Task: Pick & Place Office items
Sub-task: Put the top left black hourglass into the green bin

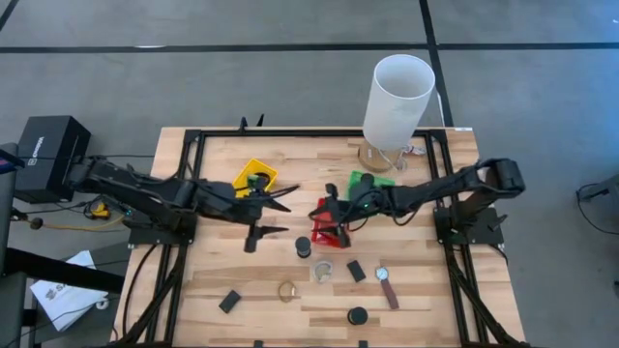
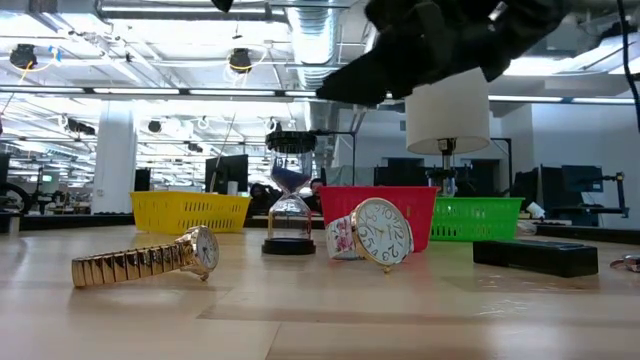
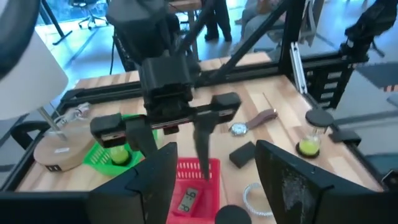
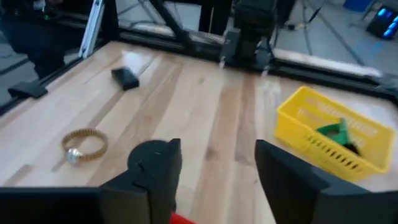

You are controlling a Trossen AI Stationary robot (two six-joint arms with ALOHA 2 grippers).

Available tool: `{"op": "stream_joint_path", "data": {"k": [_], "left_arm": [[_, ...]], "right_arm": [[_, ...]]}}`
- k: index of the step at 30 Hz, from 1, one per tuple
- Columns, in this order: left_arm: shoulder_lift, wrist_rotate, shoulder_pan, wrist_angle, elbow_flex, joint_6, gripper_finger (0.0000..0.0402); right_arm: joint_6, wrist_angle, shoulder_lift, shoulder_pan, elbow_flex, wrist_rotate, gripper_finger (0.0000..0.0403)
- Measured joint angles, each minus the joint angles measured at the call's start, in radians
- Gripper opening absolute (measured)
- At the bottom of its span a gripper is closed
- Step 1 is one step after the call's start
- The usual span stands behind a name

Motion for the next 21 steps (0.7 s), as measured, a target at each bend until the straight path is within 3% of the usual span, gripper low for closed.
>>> {"op": "stream_joint_path", "data": {"k": [7, 21], "left_arm": [[0.042, 0.0, 0.0, -0.023, -0.002, 0.002, 0.0197], [0.06, 0.001, 0.0, -0.038, 0.0, 0.001, 0.0192]], "right_arm": [[0.074, -0.005, 0.12, 0.05, 0.126, 0.0, 0.0254], [0.076, -0.043, 0.339, 0.087, 0.279, 0.0, 0.026]]}}
